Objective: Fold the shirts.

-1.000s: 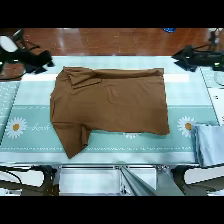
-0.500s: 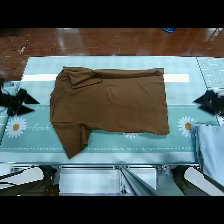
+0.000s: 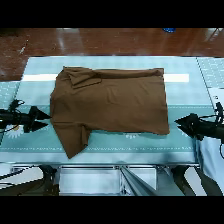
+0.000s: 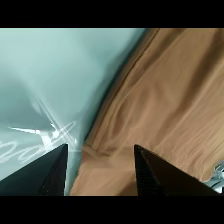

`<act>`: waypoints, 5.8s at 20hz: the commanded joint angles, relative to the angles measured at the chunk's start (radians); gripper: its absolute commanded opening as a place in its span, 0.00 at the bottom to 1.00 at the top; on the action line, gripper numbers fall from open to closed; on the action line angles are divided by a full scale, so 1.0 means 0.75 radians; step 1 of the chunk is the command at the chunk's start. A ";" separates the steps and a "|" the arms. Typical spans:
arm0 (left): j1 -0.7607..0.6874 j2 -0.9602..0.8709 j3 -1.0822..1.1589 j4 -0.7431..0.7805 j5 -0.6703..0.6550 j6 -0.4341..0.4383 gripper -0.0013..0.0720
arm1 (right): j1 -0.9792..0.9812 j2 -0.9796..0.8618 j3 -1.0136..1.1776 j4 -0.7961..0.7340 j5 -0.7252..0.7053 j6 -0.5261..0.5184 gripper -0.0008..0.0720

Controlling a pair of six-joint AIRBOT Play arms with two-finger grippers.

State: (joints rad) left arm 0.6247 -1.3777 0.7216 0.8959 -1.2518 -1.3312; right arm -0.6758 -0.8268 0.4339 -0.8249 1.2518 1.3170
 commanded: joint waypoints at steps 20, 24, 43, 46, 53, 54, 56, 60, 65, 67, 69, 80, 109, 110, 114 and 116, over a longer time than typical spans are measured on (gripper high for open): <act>-0.205 -0.084 0.071 -0.050 0.063 0.050 0.04 | 0.457 -0.439 -0.067 0.214 -0.444 0.120 0.55; -0.204 -0.069 0.127 -0.205 0.043 0.099 0.04 | 0.576 -0.511 0.195 0.285 -0.344 -0.023 0.04; 0.134 0.897 1.221 -0.407 0.116 -0.048 0.04 | 0.579 0.214 1.898 -0.558 0.150 0.326 0.04; -0.140 1.026 1.222 -0.025 0.086 -0.061 0.04 | 0.579 0.309 1.898 -0.636 0.306 0.376 0.04; -0.568 1.097 1.221 0.585 -0.112 -0.337 0.04 | 0.579 0.337 1.757 -0.727 0.511 0.420 0.04; -0.568 1.063 1.220 0.604 -0.178 -0.338 0.04 | 0.579 0.337 1.696 -0.725 0.498 0.423 0.04; -0.568 0.967 1.192 0.604 -0.248 -0.351 0.04 | 0.580 0.328 1.531 -0.701 0.435 0.422 0.04; -0.568 0.685 1.050 0.507 -0.237 -0.328 0.04 | 0.580 0.207 1.168 -0.521 0.171 0.335 0.04; -0.569 0.150 1.001 0.236 0.026 -0.230 0.04 | 0.580 -0.275 1.024 -0.285 -0.183 0.139 0.04; -0.569 -0.050 1.036 0.115 0.170 -0.231 0.04 | 0.579 -0.505 1.052 -0.205 -0.309 0.101 0.04; -0.571 -0.241 1.115 0.016 0.256 -0.231 0.04 | 0.580 -0.746 1.167 -0.166 -0.338 0.086 0.04; -0.577 -0.644 1.303 -0.038 0.074 -0.209 0.04 | 0.545 -1.303 1.613 0.068 -0.067 0.071 0.04; -0.205 -0.085 0.525 0.402 -0.242 -0.193 0.71 | 0.472 -0.654 0.804 -0.551 -0.024 0.291 0.57; -0.134 0.023 0.348 0.350 -0.163 -0.173 0.71 | 0.456 -0.558 0.651 -0.422 -0.114 0.238 0.57; 0.144 0.439 -0.276 0.043 0.123 -0.099 0.71 | 0.455 -0.235 0.222 0.034 -0.246 0.026 0.57; 0.158 0.506 -0.421 0.022 0.113 0.020 0.71 | 0.455 -0.145 0.183 0.052 -0.247 0.022 0.57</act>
State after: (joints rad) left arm 0.6670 -1.1347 0.6331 1.0069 -1.2503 -1.4078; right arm -0.3279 -1.0637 0.6998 -0.9371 1.1332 1.3972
